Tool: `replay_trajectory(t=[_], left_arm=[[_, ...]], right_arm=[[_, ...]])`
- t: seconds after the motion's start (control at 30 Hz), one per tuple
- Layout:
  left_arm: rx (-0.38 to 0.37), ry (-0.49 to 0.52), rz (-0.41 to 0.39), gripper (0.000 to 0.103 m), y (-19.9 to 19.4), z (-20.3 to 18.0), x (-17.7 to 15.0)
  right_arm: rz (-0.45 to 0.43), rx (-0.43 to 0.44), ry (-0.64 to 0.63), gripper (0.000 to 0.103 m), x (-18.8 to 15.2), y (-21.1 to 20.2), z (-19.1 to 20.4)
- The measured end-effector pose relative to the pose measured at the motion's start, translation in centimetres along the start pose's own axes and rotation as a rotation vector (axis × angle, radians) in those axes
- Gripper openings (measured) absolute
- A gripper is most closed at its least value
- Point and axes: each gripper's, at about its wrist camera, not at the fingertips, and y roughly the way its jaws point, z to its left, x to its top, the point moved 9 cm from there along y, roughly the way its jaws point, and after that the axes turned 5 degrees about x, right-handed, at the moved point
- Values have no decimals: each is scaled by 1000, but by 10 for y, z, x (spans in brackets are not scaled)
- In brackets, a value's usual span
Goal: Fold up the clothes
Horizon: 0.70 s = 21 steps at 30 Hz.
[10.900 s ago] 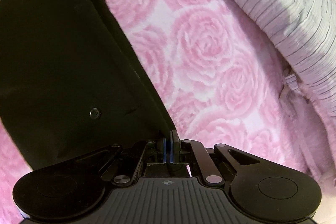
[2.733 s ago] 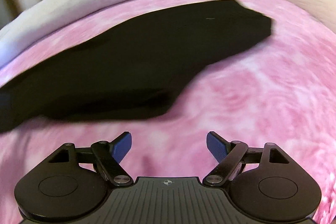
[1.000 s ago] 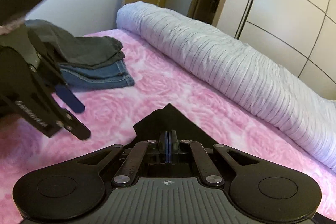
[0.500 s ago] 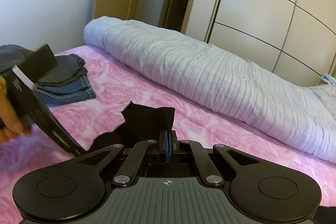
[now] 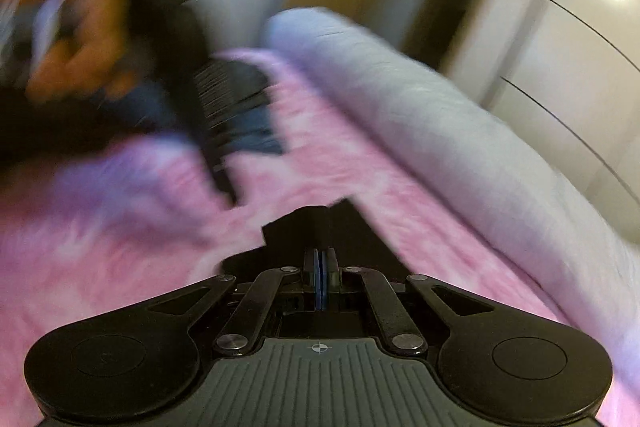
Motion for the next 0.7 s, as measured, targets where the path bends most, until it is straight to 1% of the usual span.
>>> replay_trajectory(t=[0.03, 0.1, 0.23, 0.3, 0.37, 0.43, 0.5, 0.57, 0.6, 0.67, 0.7], left_arm=[[-34, -31, 6, 32, -1, -1, -1], [-76, -78, 31, 44, 3, -1, -2], [-71, -115, 118, 45, 28, -1, -11], [-85, -130, 143, 45, 36, -7, -15], [-61, -119, 151, 45, 41, -13, -20], [-26, -125, 137, 45, 40, -15, -26], [5, -142, 115, 45, 36, -15, -32], [23, -171, 94, 46, 30, -12, -40], [28, -190, 94, 46, 31, -10, -44], [34, -225, 99, 46, 35, -7, -54], [39, -231, 98, 45, 38, -8, -58]], right_arm=[[7, 23, -30, 0, -3, 4, 10], [12, 56, -82, 0, -6, 7, 27], [13, 73, -93, 0, -10, 1, 38], [12, 87, -94, 0, -12, -6, 40], [17, 129, -74, 0, -15, -14, 39], [36, 188, -57, 0, -18, -24, 35], [52, 215, -55, 0, -22, -38, 21], [51, 218, -70, 3, -24, -50, -1], [54, 205, -80, 7, -25, -51, -17], [69, 177, -88, 25, -29, -43, -52], [81, 167, -82, 44, -30, -32, -72]])
